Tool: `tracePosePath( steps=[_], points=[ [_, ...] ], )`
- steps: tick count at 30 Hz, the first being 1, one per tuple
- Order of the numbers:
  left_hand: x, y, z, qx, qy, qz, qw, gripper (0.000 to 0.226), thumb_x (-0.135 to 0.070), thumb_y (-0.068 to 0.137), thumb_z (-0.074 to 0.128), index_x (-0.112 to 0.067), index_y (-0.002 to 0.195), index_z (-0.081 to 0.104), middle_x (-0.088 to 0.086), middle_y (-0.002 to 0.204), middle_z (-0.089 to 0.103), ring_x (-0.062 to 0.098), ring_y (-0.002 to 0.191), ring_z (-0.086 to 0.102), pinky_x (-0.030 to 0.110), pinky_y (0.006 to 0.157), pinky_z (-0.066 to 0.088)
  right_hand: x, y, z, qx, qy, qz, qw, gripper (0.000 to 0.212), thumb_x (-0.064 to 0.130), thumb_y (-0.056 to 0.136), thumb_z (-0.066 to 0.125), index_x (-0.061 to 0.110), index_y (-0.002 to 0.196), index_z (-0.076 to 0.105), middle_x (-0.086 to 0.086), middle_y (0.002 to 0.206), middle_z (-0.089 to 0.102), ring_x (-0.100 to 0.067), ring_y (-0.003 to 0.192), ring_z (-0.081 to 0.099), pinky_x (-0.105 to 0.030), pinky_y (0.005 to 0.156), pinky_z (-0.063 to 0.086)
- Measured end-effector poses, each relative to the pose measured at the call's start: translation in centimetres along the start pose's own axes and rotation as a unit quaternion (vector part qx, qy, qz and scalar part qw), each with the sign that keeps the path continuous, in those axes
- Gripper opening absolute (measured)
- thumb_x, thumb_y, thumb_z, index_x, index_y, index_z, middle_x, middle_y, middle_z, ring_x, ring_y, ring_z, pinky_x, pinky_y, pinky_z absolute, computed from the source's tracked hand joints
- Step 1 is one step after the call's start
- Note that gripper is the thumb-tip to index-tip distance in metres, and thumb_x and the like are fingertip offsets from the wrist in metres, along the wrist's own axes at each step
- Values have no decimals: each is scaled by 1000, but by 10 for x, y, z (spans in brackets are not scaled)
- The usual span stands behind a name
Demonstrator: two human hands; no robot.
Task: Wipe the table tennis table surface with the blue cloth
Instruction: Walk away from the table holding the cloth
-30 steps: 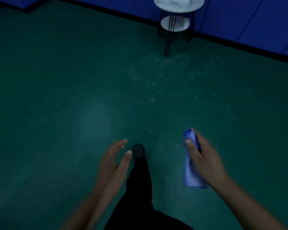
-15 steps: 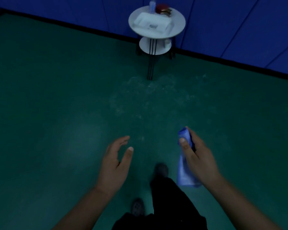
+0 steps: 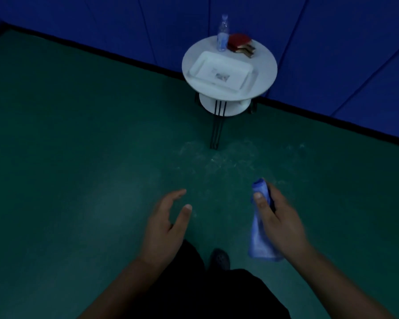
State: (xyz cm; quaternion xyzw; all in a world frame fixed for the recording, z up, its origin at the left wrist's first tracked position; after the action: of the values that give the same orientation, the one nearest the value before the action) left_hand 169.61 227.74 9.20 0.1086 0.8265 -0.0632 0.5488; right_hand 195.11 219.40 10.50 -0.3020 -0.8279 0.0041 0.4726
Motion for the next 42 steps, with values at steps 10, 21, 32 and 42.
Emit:
tracePosePath(
  steps=[10, 21, 32, 42],
  points=[
    [35, 276, 7, 9, 2, 9, 1000, 30, -49, 89, 54, -41, 117, 59, -19, 125, 61, 5, 119, 57, 32, 105, 45, 89, 244, 36, -30, 1, 33, 999, 47, 36, 100, 52, 27, 145, 47, 5, 137, 57, -13, 124, 53, -20, 89, 33],
    [43, 529, 64, 98, 26, 28, 994, 39, -41, 90, 57, -21, 123, 63, -2, 124, 63, 7, 118, 57, 22, 104, 42, 152, 474, 55, -37, -17, 50, 998, 45, 33, 100, 53, 25, 144, 49, 7, 131, 59, -18, 125, 53, -14, 83, 31],
    [87, 702, 151, 111, 15, -65, 992, 32, -44, 85, 59, -45, 117, 56, -12, 122, 61, -2, 114, 57, 9, 94, 38, 131, 708, 77, 10, -18, 60, 998, 40, 38, 101, 52, 21, 137, 56, 3, 132, 61, -15, 122, 55, -20, 92, 36],
    [158, 793, 199, 159, 4, -85, 984, 36, -39, 85, 62, -30, 119, 60, -5, 118, 63, -10, 84, 56, 2, 81, 37, 60, 883, 168, 62, -126, 105, 985, 55, 59, 91, 40, 19, 126, 55, -14, 116, 63, -36, 105, 61, -43, 87, 50]
  ],
)
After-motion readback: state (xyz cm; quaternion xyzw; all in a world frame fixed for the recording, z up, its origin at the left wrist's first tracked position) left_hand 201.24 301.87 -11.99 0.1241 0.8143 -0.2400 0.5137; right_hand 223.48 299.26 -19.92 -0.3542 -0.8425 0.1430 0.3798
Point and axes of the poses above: each hand's wrist, its own y-axis towards the middle knuckle, its own z-axis out of the palm, x = y × z, the point moved 6 cm from there along y, towards the middle knuckle
